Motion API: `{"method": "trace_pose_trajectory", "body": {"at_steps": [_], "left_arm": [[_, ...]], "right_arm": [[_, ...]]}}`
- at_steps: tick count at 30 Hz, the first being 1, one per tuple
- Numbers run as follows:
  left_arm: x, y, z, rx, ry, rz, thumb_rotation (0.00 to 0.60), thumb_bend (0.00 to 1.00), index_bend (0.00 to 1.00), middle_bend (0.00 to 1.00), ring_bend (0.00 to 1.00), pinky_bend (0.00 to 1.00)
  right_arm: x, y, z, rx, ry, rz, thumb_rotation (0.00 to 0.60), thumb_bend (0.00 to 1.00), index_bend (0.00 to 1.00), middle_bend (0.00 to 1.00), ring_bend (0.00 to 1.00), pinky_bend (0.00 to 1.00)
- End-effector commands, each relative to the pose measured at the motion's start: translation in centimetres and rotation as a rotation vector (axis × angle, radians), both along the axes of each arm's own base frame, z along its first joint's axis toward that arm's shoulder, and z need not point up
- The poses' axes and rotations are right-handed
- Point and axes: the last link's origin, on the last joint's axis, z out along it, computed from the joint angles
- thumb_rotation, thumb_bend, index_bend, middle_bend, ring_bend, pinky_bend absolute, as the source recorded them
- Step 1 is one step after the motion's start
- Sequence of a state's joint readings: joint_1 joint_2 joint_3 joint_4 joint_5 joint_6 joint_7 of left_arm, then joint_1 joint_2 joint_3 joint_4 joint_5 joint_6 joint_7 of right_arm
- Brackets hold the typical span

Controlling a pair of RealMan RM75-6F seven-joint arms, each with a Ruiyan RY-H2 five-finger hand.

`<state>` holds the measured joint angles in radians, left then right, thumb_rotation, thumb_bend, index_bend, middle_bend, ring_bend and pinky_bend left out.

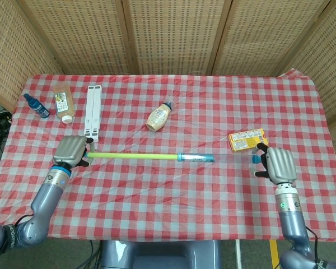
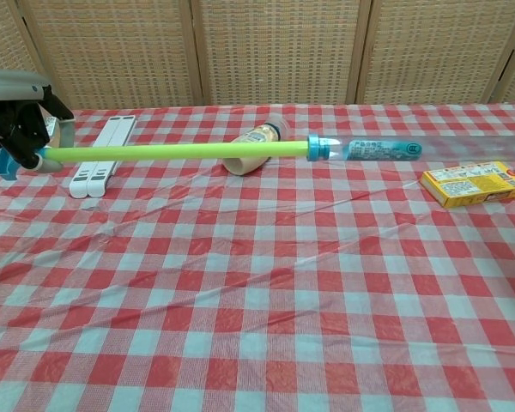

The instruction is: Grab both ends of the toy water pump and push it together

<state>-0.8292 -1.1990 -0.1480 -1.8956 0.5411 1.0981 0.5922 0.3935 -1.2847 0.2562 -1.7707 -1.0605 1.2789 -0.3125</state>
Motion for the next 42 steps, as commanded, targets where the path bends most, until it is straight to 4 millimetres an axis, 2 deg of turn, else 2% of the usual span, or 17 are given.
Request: {"method": "trace_pose_trajectory", "body": {"at_steps": [1,9,15,25,34,42], "left_arm": [[0.0,0.0,0.1,0.000,0.000,-0.001,0.600,0.52,0.81,0.90,0.82,0.72],[-0.2,-0.1,0.3,-0.003,-0.001,0.001,0.600,0.52,0.81,0.90,0.82,0.72],[-0.3,-0.1,0.3,-0.003,-0.001,0.002,0.600,0.52,0.81,0.90,0.82,0.72],[-0.1,-0.5,0.1,-0.013,-0.012,-0.002,0.600,0.52,0.81,0.90,0.82,0.72],[1.9,-0.8,-1.1,-0.041,-0.042,-0.036,0.600,0.52,0.81,0.90,0.82,0.72],[4.2,-0.5,-3.1,-0.058,-0.086,-0.041,0.600,0.52,0.81,0.90,0.82,0.72]], "right_arm": [[-0.1,-0.1,-0.1,0.003,0.001,-0.003,0.600,0.31,0.52,1.00,0.98,0.58],[-0.2,-0.3,-0.3,-0.005,0.001,-0.006,0.600,0.34,0.57,1.00,1.00,0.58],[0.0,-0.3,-0.2,-0.022,-0.009,0.003,0.600,0.44,0.64,1.00,1.00,0.58],[0.3,-0.6,-0.4,-0.012,-0.016,0.010,0.600,0.44,0.66,1.00,1.00,0.58],[1.8,-0.9,-1.5,0.021,-0.022,0.050,0.600,0.43,0.67,1.00,1.00,0.58],[2.8,-0.9,-2.0,0.059,-0.032,0.078,0.600,0.43,0.67,1.00,1.00,0.58]]}}
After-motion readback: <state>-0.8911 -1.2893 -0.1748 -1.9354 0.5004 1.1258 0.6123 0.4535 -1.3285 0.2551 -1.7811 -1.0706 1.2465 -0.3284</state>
